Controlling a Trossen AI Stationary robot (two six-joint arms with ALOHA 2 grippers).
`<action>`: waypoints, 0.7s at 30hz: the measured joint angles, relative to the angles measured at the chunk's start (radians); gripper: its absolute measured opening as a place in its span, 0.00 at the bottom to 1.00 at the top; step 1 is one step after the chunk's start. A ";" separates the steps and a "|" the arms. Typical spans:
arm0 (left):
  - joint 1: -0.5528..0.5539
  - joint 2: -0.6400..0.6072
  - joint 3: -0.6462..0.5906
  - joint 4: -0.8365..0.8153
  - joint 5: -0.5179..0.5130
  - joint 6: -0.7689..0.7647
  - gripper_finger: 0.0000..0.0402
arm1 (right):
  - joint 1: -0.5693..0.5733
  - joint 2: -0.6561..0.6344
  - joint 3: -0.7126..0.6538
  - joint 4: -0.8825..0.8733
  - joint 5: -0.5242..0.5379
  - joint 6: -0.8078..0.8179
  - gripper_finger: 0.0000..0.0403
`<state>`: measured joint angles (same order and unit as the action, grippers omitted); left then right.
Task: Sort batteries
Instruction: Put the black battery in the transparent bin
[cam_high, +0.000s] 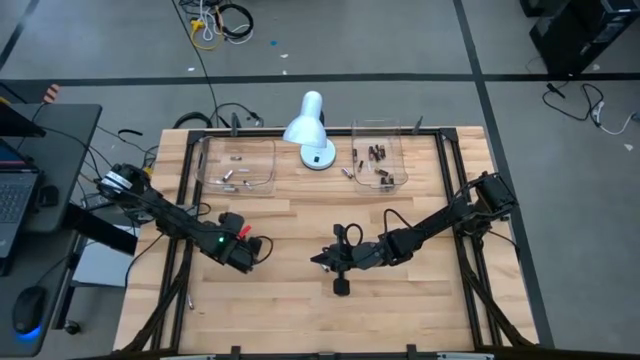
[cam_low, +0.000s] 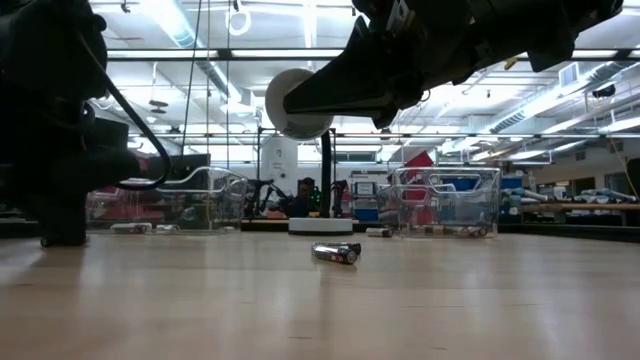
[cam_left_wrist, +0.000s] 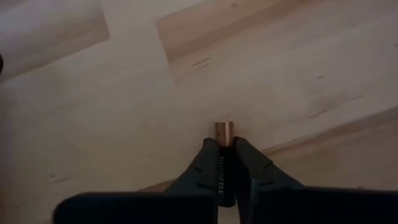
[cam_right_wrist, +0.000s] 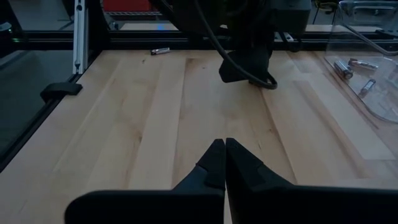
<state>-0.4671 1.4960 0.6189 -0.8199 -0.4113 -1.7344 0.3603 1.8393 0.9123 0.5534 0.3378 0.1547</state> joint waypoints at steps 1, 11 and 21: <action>0.000 0.000 0.000 -0.002 -0.003 0.000 0.03 | 0.000 0.000 0.000 0.001 0.000 0.002 0.00; -0.088 -0.014 0.046 -0.040 -0.102 0.003 0.03 | 0.046 -0.007 0.000 0.008 0.059 -0.005 0.00; -0.225 -0.047 0.171 0.007 -0.392 0.283 0.03 | 0.090 -0.108 0.000 0.038 0.096 -0.083 0.00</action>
<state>-0.6921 1.4494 0.7898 -0.8126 -0.8036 -1.4513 0.4506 1.7311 0.9123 0.5915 0.4343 0.0721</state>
